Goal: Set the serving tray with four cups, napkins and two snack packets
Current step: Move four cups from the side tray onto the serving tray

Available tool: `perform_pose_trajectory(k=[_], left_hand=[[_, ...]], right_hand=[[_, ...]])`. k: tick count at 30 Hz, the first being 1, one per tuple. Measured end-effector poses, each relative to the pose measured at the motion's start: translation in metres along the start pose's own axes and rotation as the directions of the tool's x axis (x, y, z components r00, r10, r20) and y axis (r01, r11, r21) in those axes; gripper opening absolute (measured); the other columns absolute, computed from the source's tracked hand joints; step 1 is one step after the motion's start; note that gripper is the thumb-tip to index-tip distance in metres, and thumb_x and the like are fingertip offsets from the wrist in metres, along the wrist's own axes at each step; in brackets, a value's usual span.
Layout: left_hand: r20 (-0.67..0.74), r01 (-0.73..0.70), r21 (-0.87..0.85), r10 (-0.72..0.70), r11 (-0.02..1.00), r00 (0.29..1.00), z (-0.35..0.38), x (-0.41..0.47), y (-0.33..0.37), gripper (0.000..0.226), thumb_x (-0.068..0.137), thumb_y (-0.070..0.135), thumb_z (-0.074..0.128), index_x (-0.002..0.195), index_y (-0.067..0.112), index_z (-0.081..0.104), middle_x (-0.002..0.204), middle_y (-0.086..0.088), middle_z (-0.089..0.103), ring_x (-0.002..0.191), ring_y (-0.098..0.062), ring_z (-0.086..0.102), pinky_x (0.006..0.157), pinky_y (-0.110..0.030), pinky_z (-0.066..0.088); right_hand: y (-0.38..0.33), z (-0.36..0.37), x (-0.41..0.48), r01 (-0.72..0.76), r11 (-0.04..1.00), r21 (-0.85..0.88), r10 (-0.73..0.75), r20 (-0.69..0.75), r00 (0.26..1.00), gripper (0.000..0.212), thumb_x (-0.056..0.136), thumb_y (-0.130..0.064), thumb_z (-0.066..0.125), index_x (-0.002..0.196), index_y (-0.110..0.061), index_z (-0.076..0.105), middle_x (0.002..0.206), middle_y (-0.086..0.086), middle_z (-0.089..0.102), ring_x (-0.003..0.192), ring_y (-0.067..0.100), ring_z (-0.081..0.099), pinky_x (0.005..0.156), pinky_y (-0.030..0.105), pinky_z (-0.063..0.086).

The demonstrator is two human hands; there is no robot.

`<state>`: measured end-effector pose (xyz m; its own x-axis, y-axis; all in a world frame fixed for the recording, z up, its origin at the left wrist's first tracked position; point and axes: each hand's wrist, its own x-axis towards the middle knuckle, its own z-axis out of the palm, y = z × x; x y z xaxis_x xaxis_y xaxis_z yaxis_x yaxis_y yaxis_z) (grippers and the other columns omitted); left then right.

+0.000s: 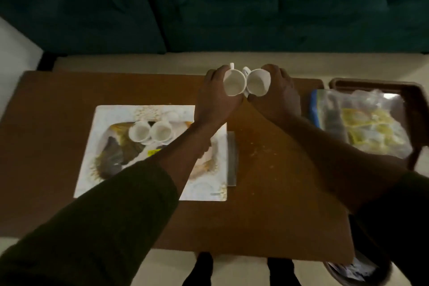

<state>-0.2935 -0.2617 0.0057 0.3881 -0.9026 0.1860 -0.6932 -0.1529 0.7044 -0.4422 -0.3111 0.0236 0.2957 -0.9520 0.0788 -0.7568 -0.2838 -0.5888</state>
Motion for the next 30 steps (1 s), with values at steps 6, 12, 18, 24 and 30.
perform_pose_trajectory(k=[6,12,18,24,30], left_hand=[[-0.066,0.049,0.007,-0.048,0.999,0.997,-0.115,-0.04,-0.074,0.062,0.072,0.046,0.075,0.125,0.02,0.055,0.117,0.0,0.064,0.104,-0.017,0.061,0.081,-0.03,0.052],[0.012,0.159,0.099,-0.161,0.982,0.987,-0.148,-0.15,-0.146,0.059,0.074,0.042,0.074,0.124,0.018,0.052,0.118,0.0,0.062,0.109,-0.017,0.06,0.085,-0.037,0.056],[0.05,0.374,0.148,-0.385,0.915,0.922,-0.135,-0.183,-0.194,0.054,0.073,0.038,0.072,0.122,0.024,0.052,0.114,0.003,0.063,0.101,-0.024,0.065,0.076,-0.037,0.054],[0.025,0.37,0.079,-0.373,0.926,0.928,-0.115,-0.181,-0.209,0.052,0.075,0.044,0.066,0.12,0.019,0.056,0.11,-0.001,0.067,0.1,-0.022,0.066,0.078,-0.041,0.057],[0.042,0.339,0.084,-0.344,0.937,0.938,-0.112,-0.173,-0.217,0.051,0.076,0.034,0.074,0.122,0.019,0.056,0.113,-0.002,0.066,0.1,-0.022,0.064,0.076,-0.045,0.057]], right_hand=[[-0.108,0.068,-0.035,0.065,0.997,0.052,-0.068,0.07,0.995,0.071,0.066,-0.036,0.083,0.126,-0.019,0.049,0.124,0.003,0.061,0.108,0.021,0.06,0.081,0.036,0.055],[-0.128,0.135,-0.113,0.12,0.993,0.007,-0.117,0.289,0.95,0.066,0.066,-0.035,0.077,0.125,-0.02,0.051,0.126,0.001,0.059,0.116,0.026,0.058,0.083,0.042,0.056],[-0.118,0.168,-0.139,0.112,0.992,-0.056,-0.08,0.404,0.911,0.065,0.068,-0.028,0.078,0.126,-0.018,0.05,0.125,0.002,0.059,0.112,0.027,0.06,0.078,0.037,0.053],[-0.108,0.186,-0.139,0.176,0.982,-0.068,-0.125,0.463,0.877,0.072,0.067,-0.03,0.08,0.129,-0.017,0.046,0.125,0.003,0.059,0.115,0.027,0.058,0.079,0.041,0.054],[-0.103,0.192,-0.142,0.182,0.983,-0.035,-0.146,0.459,0.876,0.065,0.069,-0.028,0.079,0.126,-0.016,0.05,0.122,0.004,0.06,0.112,0.027,0.057,0.076,0.041,0.054]])
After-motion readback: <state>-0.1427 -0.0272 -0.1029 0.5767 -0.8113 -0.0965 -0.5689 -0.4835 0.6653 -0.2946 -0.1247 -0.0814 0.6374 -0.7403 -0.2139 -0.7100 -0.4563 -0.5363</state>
